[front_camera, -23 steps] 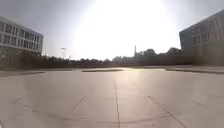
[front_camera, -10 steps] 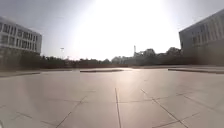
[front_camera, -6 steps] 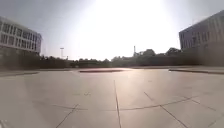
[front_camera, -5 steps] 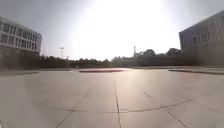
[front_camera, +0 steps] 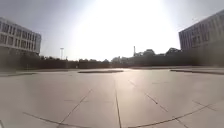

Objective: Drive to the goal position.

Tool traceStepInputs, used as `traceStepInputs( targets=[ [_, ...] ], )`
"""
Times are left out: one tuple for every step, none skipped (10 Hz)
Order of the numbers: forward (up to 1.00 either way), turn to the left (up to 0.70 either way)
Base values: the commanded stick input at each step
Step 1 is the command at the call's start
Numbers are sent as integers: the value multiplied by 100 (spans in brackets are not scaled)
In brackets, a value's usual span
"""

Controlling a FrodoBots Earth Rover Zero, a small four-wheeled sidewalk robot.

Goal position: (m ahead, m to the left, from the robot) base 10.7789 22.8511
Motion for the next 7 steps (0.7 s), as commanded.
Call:
traceStepInputs(
  targets=[
    [70,0],
    [70,0],
    [70,0],
    [70,0],
    [70,0],
    [70,0],
    [70,0]
  ],
)
